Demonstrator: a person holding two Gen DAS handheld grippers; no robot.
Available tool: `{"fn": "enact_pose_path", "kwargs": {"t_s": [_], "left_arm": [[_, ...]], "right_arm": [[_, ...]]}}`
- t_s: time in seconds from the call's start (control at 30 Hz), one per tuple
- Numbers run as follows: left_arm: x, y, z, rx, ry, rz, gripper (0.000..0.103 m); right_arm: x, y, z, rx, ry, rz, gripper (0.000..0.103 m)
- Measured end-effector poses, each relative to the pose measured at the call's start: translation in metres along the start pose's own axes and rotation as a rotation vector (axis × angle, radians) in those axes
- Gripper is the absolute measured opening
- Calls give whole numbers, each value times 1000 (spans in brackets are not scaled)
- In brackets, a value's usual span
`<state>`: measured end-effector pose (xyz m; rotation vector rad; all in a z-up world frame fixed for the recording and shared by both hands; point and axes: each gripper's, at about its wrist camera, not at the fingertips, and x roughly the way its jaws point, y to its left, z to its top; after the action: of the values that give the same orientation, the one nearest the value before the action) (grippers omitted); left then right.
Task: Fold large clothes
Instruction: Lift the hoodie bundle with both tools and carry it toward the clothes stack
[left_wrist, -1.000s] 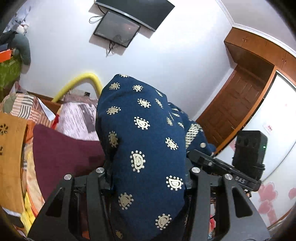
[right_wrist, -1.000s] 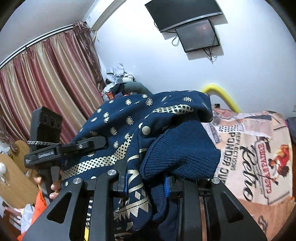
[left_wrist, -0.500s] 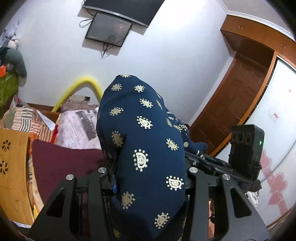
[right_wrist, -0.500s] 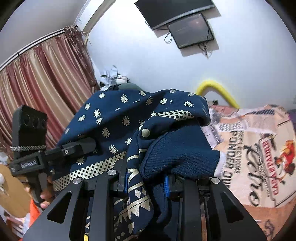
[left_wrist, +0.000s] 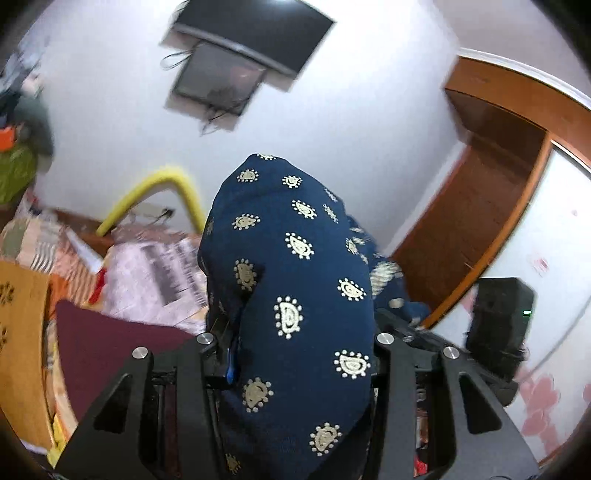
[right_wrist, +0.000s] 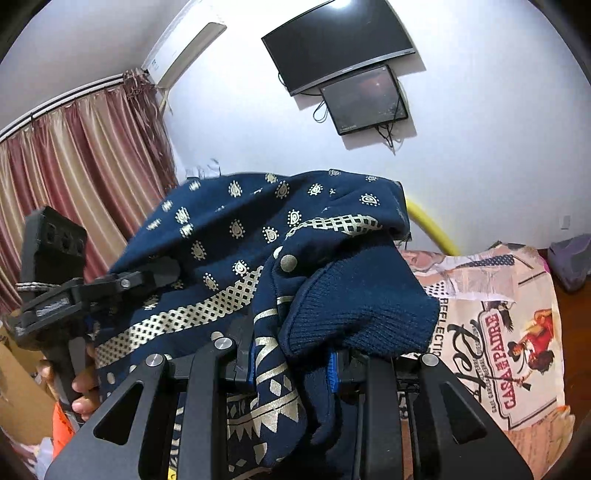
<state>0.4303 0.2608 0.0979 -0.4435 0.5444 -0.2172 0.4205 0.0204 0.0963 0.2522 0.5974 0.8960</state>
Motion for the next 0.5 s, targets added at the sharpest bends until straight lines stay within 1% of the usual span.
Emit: {"fn": "enact_pose_path", "kwargs": {"t_s": [0.07, 0.13, 0.17, 0.23, 0.27, 0.37, 0.43, 0.5], "left_arm": [[8, 36, -7, -49, 32, 34, 44], [18, 78, -19, -103, 61, 86, 44], [22, 92, -24, -118, 74, 105, 44], [34, 139, -44, -166, 120, 163, 44], [40, 156, -53, -167, 141, 196, 44], [53, 195, -80, -136, 195, 276, 46], [57, 215, -94, -138, 208, 285, 49], [57, 224, -102, -132, 206, 278, 53]], "right_arm": [[18, 4, -2, -10, 24, 7, 25], [47, 8, -8, -17, 68, 20, 25], [61, 8, -12, -18, 90, 26, 25], [103, 13, -26, -27, 168, 31, 25], [119, 15, -34, -33, 200, 26, 25], [181, 19, -72, -59, 320, 6, 25], [205, 16, -94, -64, 369, 3, 25], [217, 12, -108, -76, 387, 4, 26]]}}
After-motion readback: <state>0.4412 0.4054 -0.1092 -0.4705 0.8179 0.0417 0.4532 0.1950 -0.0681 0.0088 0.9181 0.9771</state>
